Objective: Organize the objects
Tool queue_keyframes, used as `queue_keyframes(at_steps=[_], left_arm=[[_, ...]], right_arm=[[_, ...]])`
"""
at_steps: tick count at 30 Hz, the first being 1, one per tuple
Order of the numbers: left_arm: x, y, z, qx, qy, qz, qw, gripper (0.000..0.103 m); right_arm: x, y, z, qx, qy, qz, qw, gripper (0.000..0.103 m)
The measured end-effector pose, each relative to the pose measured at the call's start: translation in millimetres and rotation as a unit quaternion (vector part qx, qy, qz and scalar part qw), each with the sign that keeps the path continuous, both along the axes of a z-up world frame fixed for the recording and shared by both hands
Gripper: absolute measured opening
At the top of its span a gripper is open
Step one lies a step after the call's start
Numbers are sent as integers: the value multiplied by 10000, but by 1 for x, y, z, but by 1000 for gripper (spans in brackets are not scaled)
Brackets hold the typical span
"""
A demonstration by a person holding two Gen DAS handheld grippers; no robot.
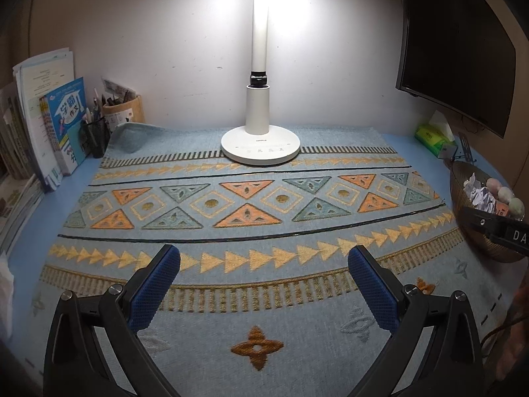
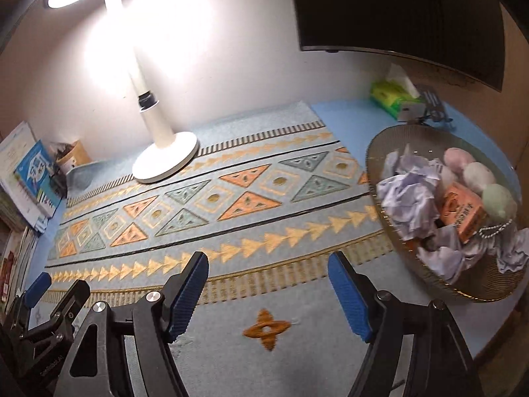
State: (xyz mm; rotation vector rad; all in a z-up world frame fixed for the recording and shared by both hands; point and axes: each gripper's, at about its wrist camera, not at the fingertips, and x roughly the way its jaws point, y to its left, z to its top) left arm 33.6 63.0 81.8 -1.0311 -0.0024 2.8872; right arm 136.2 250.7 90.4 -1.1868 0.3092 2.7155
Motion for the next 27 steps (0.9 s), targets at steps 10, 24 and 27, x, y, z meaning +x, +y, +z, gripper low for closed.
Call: queue_keyframes(at_steps=[10,24,27], left_arm=[[-3,-30,-9,75,-138,228,9996,102],[-46,-44,-43,-96,-340,566,9978,102],[-50,-44,-46,-37,-395,560,9976,102]], right_arm=[[-26,-52,-9,66,-126,569,9983,73],[-74,-82,-68,349,-308,939,9945,74],[-77,-83,-69,446,-313,953,9940,74]])
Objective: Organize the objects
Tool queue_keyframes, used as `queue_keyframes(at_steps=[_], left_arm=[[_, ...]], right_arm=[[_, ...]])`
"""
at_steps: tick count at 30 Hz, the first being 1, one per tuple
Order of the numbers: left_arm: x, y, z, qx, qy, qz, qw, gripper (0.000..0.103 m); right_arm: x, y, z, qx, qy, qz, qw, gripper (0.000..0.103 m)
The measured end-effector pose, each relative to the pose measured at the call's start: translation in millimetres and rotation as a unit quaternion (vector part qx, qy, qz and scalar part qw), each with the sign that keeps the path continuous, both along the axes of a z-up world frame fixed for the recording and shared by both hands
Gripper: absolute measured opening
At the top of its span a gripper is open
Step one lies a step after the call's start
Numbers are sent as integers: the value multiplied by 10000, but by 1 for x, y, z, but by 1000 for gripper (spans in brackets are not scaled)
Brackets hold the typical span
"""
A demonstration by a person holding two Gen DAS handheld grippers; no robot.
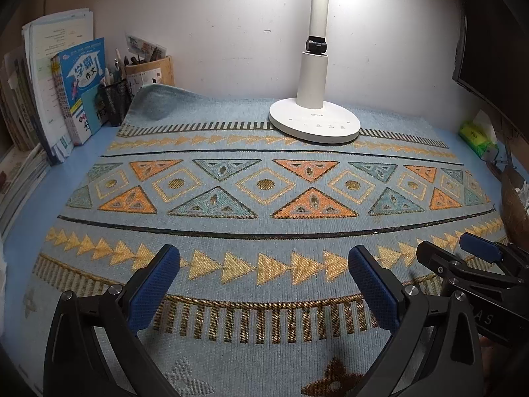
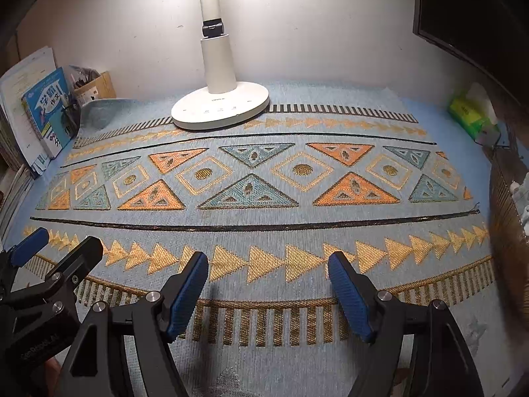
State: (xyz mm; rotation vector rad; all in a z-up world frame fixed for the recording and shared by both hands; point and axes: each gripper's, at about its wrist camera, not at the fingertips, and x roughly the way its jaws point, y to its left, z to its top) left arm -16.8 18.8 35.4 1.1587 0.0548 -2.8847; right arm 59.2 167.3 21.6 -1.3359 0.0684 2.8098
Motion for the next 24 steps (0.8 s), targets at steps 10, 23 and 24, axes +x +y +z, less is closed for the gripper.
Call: queue_keyframes(at_steps=[10,23,24], left_arm=[[-21,1,-22,63,-764,-65,9970,102],[-26,4,-29,-41,-981,-62,9951,102],[-27,3,-29,-35,-983,-64,9951,102]], right_arm=[[-10,1,-13,-5,-346,2,9994,74],[-14,2,-17,7,-402,52,9992,79],[-16,2,-19,75,-427,64,9990,80]])
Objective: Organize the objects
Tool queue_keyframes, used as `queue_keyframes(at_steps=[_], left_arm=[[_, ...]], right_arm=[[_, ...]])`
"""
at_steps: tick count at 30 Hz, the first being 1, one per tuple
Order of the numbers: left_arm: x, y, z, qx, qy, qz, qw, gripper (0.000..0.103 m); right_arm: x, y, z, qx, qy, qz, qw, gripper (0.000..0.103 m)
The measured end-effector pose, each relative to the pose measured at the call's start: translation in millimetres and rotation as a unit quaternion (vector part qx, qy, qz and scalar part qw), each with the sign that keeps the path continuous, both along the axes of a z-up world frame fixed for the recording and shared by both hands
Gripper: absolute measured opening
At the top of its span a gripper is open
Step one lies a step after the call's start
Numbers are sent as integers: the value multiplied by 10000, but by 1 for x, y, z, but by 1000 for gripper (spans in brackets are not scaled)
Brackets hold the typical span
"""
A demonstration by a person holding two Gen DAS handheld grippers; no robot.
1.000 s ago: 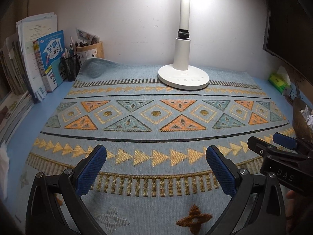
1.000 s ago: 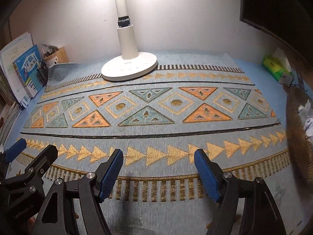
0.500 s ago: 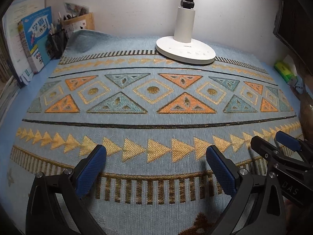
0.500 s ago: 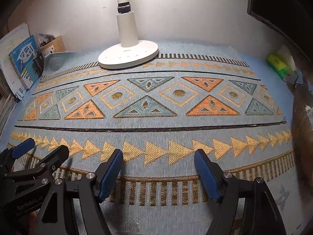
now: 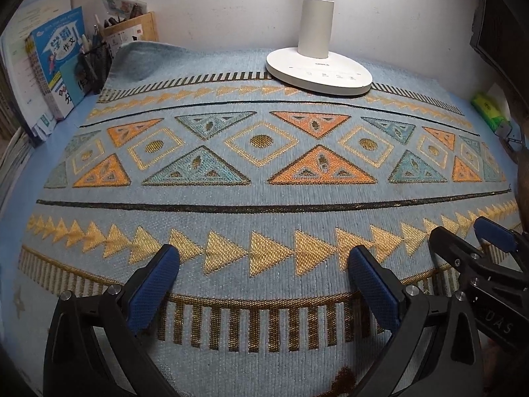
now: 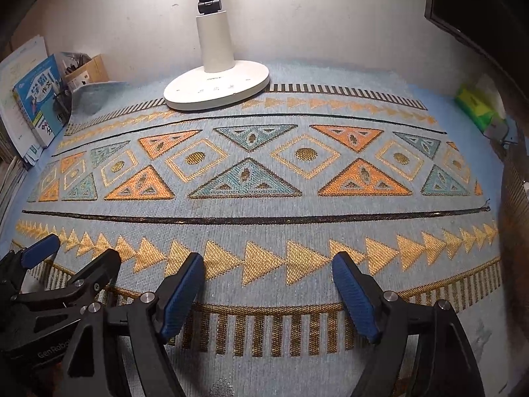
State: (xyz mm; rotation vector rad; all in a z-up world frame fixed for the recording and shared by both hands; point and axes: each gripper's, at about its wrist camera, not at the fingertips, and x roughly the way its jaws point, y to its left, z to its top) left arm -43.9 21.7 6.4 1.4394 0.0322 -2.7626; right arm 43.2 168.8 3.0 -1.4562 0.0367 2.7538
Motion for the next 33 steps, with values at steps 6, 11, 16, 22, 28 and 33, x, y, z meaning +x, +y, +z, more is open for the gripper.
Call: queue_keyframes(at_steps=[6,11,16,22,28,33], left_arm=[[0,-1,0,-8,15,6,10000,103],[0,-2,0,-22,32,13,10000,103],[1,-2,0,-7,89,18,10000,103],[0,-2,0,2,89,18,10000,103],[0,-3,0,2,88,18,10000,103],[0,-3,1,-3,88,15,10000,103]], right_arm=[[-3,8,-7,36,-93,-206,9997,99],[-3,10,-8,73,-143,-281,9995,103],[-3,9,-8,67,-128,-290,9995,103],[-4,8,-8,111,-129,-77,9998,103],[2,6,-9,78,96,-253,9996,103],[3,5,-10,85,160,-190,9997,103]])
